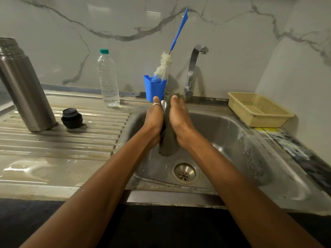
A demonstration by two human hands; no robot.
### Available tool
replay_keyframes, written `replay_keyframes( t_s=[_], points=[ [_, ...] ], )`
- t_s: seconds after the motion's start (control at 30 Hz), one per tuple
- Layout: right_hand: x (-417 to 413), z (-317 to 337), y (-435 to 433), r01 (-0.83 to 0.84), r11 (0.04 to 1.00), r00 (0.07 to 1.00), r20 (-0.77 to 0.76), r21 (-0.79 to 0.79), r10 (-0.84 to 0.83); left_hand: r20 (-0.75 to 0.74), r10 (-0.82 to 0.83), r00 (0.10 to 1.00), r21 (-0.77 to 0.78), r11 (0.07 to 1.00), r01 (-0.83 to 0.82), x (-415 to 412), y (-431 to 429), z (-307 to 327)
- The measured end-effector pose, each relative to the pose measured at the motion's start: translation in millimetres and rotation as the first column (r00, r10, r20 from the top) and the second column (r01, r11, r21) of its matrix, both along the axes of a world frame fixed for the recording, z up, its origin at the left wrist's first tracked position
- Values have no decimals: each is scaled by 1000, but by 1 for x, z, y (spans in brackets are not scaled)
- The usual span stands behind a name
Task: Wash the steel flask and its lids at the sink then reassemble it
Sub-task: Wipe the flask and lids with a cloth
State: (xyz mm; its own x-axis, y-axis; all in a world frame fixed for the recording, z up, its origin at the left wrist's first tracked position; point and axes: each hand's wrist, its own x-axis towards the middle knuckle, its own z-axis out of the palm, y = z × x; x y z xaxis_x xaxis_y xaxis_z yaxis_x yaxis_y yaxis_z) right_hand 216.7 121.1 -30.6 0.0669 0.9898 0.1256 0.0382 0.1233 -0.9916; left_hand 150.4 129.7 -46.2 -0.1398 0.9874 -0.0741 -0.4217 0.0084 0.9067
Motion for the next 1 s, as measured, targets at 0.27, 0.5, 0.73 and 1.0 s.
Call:
replay_keyframes(
  t_s=[0.27,0.5,0.73,1.0],
  points=[
    [10,2,5,-53,951,984,-178,-306,-2,4,-28,1000,-78,997,28,0,-10,5],
    [-1,-15,-8,-61,945,929,365,322,-65,-37,25,999,-49,998,-27,-9,-7,2],
    [9,4,-5,-81,959,989,-140,-271,44,10,-2,1000,-94,996,3,-6,-10,9],
    [0,-4,-14,-12,997,991,132,80,1,-50,53,997,-129,990,-59,-12,-13,5]
  ],
)
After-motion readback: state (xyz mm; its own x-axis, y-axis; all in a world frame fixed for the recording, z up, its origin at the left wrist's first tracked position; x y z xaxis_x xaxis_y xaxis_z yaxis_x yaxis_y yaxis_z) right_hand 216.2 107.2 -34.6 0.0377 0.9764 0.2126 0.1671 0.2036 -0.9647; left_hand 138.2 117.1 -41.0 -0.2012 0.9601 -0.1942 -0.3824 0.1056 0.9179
